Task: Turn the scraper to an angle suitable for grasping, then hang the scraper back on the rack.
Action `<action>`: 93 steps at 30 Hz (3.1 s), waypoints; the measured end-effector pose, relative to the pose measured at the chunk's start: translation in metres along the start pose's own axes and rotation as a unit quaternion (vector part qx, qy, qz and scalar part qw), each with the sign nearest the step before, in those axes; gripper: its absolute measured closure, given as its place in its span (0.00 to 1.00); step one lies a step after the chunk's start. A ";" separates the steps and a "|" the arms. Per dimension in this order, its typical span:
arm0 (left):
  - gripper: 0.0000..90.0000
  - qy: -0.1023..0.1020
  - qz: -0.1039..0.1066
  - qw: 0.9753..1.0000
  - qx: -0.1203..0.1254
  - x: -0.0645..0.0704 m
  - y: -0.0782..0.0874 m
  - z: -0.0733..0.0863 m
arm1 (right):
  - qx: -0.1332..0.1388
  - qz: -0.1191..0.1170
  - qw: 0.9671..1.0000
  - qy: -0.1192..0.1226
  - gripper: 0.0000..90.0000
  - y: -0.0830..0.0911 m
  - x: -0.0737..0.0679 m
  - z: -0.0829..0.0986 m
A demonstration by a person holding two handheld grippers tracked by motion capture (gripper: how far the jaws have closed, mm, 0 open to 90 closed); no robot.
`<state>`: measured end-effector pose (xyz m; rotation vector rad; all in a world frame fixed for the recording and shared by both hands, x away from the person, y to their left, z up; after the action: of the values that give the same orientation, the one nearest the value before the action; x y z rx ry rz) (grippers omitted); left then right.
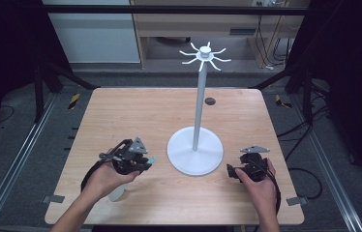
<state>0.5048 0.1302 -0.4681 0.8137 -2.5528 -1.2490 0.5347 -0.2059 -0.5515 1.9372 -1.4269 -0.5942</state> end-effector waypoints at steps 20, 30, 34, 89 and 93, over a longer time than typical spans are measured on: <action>0.82 0.018 -0.057 0.992 0.108 -0.024 0.071 -0.024 | -0.002 0.001 1.000 0.001 0.10 -0.001 -0.001 0.001; 0.82 0.009 -0.062 0.990 0.130 -0.025 0.083 -0.046 | -0.003 0.001 1.000 0.001 0.10 -0.001 0.000 0.000; 0.82 0.011 -0.060 0.988 0.142 -0.024 0.087 -0.054 | -0.003 0.001 1.000 0.000 0.10 -0.001 0.000 0.000; 0.82 0.012 -0.059 0.975 0.212 -0.021 0.122 -0.163 | 0.002 -0.001 1.000 0.000 0.10 0.000 0.000 -0.002; 0.82 0.014 -0.059 0.975 0.215 -0.022 0.123 -0.168 | 0.003 0.000 1.000 0.001 0.10 0.000 0.001 -0.002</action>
<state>0.5404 0.0904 -0.2657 1.0686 -2.8276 -0.7053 0.5357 -0.2061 -0.5500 1.9423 -1.4279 -0.5893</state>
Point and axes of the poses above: each handheld gripper's, and its own axes: y roughly backward along the jaws, z roughly out of its underside, x roughly to its right, the point moved 10 cm from there along -y, roughly forward along the jaws, and after that the axes turned 1 degree about x, right-handed, at the moved point
